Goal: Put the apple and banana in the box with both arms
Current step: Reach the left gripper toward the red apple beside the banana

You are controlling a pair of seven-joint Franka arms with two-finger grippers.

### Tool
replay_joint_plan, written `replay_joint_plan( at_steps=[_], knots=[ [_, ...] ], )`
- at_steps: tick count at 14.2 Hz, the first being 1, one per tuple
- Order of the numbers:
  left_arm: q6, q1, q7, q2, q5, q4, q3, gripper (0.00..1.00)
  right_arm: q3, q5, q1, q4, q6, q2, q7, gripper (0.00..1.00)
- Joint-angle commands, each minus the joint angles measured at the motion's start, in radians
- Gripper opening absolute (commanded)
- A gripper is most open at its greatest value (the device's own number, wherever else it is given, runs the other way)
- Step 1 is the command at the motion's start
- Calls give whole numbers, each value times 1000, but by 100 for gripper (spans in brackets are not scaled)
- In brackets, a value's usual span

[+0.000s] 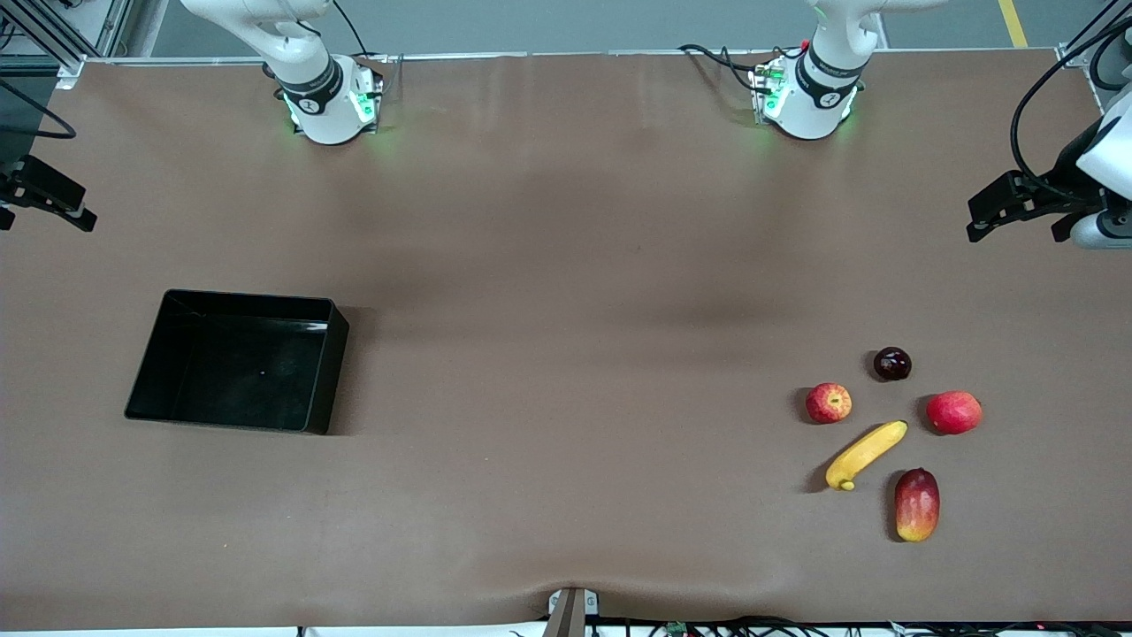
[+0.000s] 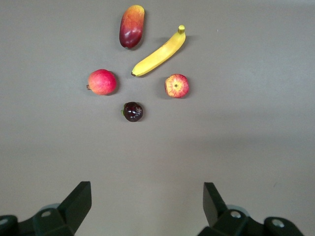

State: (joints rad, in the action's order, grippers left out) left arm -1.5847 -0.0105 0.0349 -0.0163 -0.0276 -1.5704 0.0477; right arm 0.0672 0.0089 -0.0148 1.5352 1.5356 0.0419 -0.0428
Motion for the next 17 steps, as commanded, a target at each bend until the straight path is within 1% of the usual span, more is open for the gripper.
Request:
replay_joint_plan(
  at_steps=[1, 4, 7, 9, 12, 13, 15, 17],
  knots=[
    [20, 3, -18, 13, 3, 27, 3, 100, -4, -20, -4, -27, -18, -13, 9, 100],
    [15, 1, -17, 45, 5, 32, 3, 100, -4, -21, -2, -27, -19, -11, 11, 100],
    [-44, -2, -10, 119, 14, 47, 4, 100, -4, -21, -2, -26, -20, -11, 11, 100],
    [-133, -9, -12, 179, 15, 41, 6, 100, -4, -21, -5, -24, -20, -13, 11, 100],
    [-260, -14, -12, 300, 11, 41, 8, 100, -3, -21, -11, -21, -20, -17, 11, 100],
    [-314, -12, -12, 350, 11, 38, 9, 100, 0, -24, -17, -18, -19, -37, 11, 100],
    [-407, -15, -13, 435, 6, 32, 12, 100, 2, -24, -57, -17, -19, -54, 11, 100],
    [-495, -32, 11, 482, 12, 4, 14, 100, 2, -24, -112, -23, -11, -108, 9, 100]
  ],
)
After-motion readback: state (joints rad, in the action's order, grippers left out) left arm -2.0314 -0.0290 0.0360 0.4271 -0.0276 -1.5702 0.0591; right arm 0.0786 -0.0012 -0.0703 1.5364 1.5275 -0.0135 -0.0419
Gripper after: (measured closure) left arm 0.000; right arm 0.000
